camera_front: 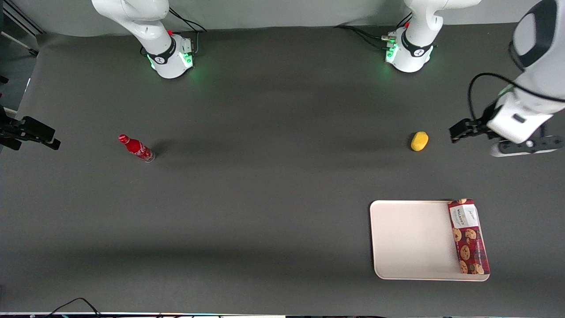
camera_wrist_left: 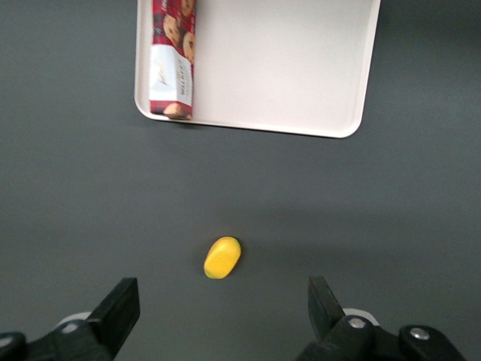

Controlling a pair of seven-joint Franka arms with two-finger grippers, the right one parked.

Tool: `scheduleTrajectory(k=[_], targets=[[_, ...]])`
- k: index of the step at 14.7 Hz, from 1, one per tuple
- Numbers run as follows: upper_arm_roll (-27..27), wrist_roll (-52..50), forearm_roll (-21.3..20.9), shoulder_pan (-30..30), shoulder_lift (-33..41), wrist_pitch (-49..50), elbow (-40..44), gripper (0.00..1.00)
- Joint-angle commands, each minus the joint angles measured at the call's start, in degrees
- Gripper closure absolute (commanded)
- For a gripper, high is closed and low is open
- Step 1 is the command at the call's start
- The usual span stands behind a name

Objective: Place red cookie box on tray

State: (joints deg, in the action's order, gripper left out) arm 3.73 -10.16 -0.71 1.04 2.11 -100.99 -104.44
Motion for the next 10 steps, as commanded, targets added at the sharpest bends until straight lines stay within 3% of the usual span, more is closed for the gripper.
scheduleTrajectory(k=[1, 10], targets=[[-1.1, 4.1, -1.6, -0.2, -0.9, 6.9, 7.8, 0.00], [-1.4, 3.4, -1.7, 0.2, -1.5, 10.7, 11.2, 0.00]])
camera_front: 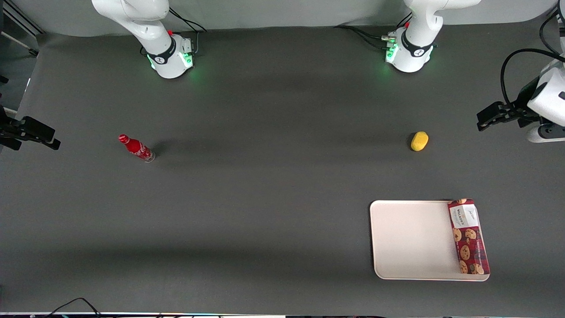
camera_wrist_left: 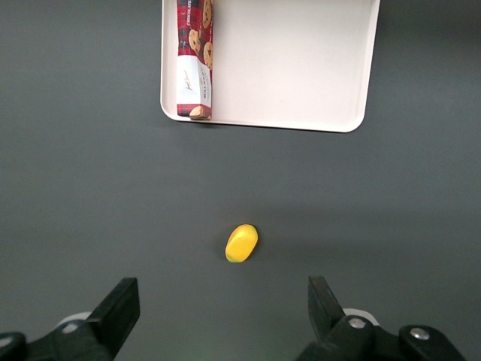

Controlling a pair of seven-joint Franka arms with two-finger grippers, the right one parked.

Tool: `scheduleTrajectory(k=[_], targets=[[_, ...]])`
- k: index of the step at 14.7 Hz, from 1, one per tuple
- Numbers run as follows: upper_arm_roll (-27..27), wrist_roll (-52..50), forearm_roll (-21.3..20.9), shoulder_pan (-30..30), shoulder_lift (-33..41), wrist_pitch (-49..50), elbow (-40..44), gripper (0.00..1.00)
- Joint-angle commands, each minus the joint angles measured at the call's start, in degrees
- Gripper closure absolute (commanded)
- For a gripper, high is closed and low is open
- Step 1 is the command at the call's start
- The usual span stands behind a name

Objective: Place red cookie box on tray

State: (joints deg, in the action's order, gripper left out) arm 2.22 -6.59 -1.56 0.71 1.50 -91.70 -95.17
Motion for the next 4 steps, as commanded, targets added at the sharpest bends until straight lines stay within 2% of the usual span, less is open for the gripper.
scheduleTrajectory(k=[1, 4], targets=[[0.2, -0.2, -0.8, 0.4, -0.9, 1.4, 2.0, 0.00], [0.2, -0.4, -0.8, 0.6, -1.0, 1.4, 2.1, 0.00]])
